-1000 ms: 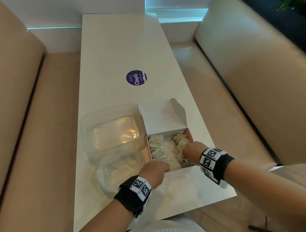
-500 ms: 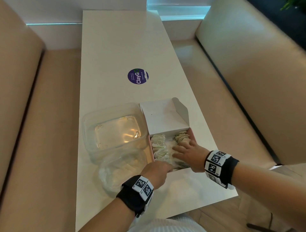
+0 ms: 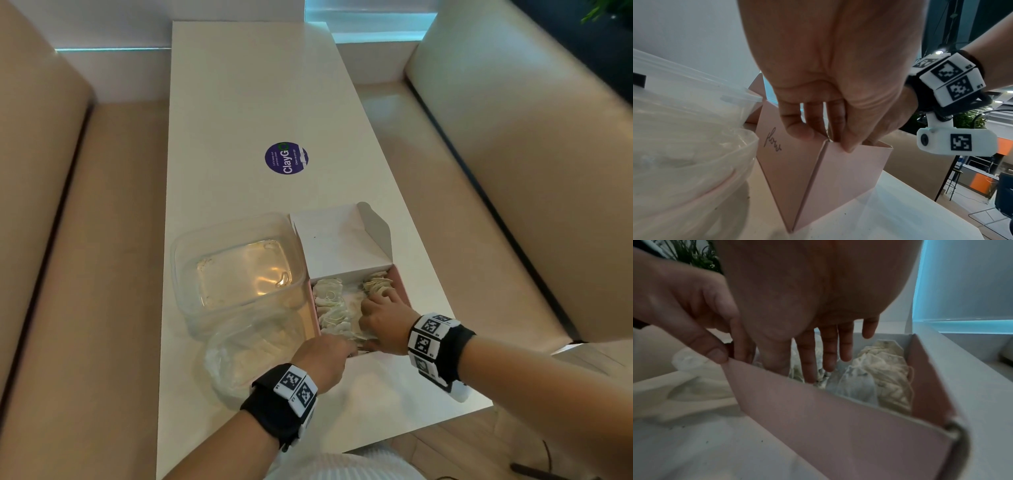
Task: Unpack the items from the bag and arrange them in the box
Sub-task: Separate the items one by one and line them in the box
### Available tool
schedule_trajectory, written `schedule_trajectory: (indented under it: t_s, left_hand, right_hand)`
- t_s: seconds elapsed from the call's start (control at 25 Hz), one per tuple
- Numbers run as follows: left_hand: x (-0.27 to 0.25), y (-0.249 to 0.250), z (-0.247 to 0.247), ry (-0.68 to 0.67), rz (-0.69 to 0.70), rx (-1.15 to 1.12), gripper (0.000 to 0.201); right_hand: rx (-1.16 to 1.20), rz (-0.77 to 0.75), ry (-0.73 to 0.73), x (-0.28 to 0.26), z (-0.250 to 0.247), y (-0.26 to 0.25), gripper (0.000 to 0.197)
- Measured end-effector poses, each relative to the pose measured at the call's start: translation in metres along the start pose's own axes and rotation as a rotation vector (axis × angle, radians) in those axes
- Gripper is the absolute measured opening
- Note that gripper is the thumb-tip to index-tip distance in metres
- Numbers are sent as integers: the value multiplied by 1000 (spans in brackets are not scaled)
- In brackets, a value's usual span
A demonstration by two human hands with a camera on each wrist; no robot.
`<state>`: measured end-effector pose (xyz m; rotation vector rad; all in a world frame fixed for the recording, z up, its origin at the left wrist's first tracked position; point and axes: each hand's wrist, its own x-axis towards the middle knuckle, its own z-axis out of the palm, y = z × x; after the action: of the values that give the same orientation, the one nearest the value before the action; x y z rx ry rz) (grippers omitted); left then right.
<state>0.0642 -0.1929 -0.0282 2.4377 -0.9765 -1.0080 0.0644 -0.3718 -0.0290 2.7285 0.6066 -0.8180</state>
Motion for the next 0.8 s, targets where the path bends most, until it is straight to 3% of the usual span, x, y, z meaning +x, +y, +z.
schedule_trajectory:
  t_s: [0.28,0.52,0.64,0.8]
  left_hand:
    - [-1,1,-1,6,11,7,31]
    - [-5,1,-11,76,86,60,33]
    - [1,9,-26,131,53,-138,37]
    - [24,24,-39,141,-149,-544,30]
  right_hand:
    - [-166,-11,-176,16,-9,-9,24]
    - [160,95,38,-12,-3,8,24]
    - [271,153,119,-33,-2,17,24]
    - [352,266,164,-49,12,26,23]
